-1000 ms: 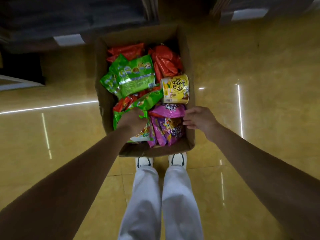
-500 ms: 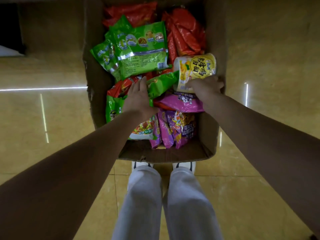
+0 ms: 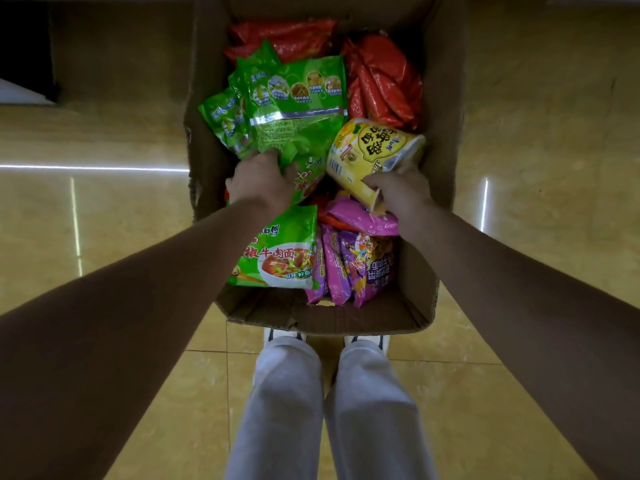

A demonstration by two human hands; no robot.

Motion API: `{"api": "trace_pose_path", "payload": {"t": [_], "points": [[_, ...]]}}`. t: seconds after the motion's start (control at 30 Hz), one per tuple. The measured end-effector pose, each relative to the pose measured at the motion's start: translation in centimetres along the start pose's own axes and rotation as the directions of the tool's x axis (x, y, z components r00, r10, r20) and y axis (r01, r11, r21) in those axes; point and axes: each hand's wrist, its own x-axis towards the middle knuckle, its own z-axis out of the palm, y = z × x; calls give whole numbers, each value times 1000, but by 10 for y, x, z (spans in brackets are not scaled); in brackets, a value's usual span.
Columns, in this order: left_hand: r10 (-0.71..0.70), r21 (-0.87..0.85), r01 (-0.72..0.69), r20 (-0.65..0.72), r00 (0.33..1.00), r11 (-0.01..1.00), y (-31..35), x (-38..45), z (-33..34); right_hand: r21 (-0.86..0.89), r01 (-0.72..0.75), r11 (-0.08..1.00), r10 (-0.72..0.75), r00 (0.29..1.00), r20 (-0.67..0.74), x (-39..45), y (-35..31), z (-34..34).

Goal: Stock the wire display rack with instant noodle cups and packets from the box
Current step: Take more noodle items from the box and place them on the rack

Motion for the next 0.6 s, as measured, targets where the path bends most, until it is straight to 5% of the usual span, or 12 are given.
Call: {"api": "trace_pose_path", "payload": {"t": [0.2,0.23,0.3,0.37,0.5,0.6], "points": [[-54,-256,82,112,992,963,19,-7,-10,332,10,943,-66,985,158,-16,-11,4],[-63,-275,95,124,990,957,21,-8,-10,259,55,964,-98,983,154,-15,-15,5],[-82,-298,120,139,987,947,24,-8,-8,-149,203,968,-190,977,95,-5,-20,-1],[-99,-308,136,132,986,942,21,-8,-6,-529,259,808,-268,961,61,8,-20,-10],[-109,-337,151,139,984,929,8,-10,-1,-786,211,581,-390,920,-42,25,-16,-20],[-109,-325,154,153,982,933,-2,-17,-3,-842,246,480,-427,904,21,21,-16,-19]]}}
